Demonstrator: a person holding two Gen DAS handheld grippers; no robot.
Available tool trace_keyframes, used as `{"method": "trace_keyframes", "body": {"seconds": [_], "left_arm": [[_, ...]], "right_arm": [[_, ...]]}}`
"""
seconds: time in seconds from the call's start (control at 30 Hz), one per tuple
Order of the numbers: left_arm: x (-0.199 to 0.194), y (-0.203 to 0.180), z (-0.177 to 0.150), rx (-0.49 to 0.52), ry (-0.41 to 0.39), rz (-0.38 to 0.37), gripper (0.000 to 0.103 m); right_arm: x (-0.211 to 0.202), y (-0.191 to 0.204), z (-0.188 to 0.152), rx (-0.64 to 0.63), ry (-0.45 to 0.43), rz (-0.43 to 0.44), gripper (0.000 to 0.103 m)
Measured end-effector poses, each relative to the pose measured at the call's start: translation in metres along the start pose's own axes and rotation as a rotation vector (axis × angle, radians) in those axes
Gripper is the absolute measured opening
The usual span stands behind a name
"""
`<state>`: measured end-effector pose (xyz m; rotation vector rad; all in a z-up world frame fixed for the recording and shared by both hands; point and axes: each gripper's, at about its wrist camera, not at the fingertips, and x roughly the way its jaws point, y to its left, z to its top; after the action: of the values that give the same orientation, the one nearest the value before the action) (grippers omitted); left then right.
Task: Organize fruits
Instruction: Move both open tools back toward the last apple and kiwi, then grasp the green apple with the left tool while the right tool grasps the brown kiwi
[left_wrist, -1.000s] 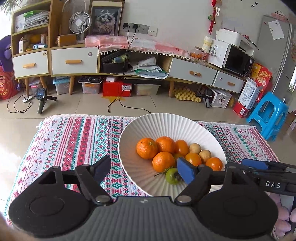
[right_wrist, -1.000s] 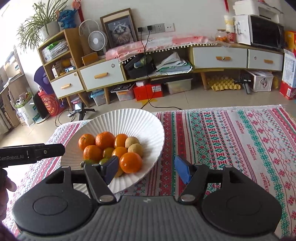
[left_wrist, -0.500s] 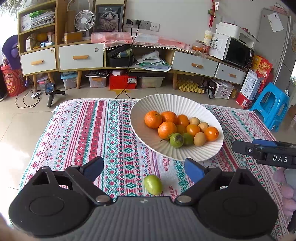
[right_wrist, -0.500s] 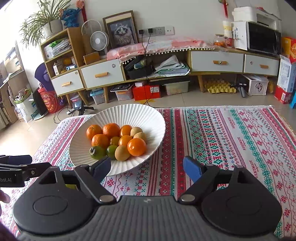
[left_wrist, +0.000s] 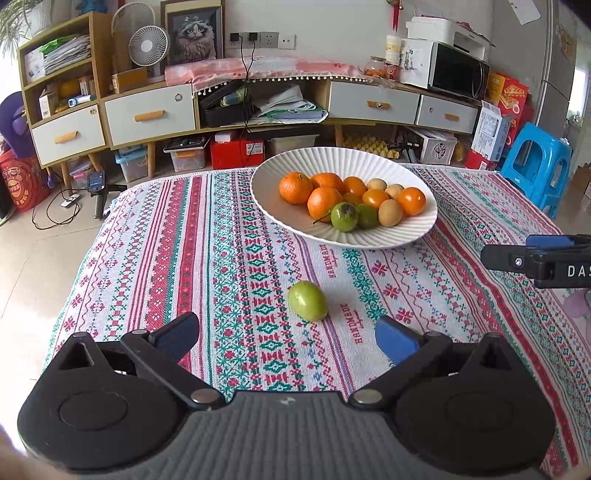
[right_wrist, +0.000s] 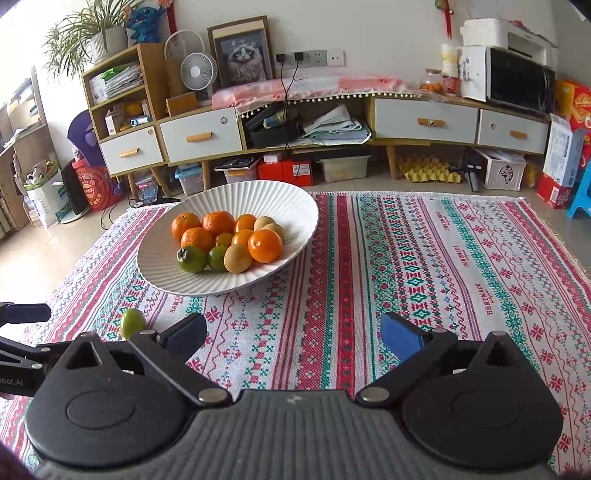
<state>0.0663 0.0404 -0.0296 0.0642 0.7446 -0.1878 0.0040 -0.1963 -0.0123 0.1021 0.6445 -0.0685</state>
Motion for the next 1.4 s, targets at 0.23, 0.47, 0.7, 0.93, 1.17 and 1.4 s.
{"method": "trace_keyframes", "body": {"seconds": [0.23,0.47,0.7,0.93,1.17,1.4], "left_arm": [[0.006,0.004,-0.019,0.006,0.006,0.018,0.101],[0.014,0.004,-0.031,-0.002,-0.014,0.023,0.101],[0.027,0.001,-0.034,-0.002,-0.048,0.031,0.101],[0.037,-0.007,-0.027,0.006,-0.077,0.027,0.101],[0.04,-0.011,-0.019,-0.029,-0.082,0.002,0.085],[0.04,-0.011,-0.01,-0.075,-0.08,-0.009,0.05]], "right_arm": [[-0.003,-0.002,-0.015,-0.013,0.006,-0.011,0.102],[0.0,0.01,-0.03,-0.068,0.032,0.011,0.102],[0.002,0.024,-0.043,-0.129,0.053,0.041,0.103],[0.002,0.04,-0.051,-0.192,0.074,0.07,0.103],[0.002,0.048,-0.051,-0.225,0.07,0.078,0.103],[0.002,0.053,-0.05,-0.23,0.076,0.105,0.103]]}}
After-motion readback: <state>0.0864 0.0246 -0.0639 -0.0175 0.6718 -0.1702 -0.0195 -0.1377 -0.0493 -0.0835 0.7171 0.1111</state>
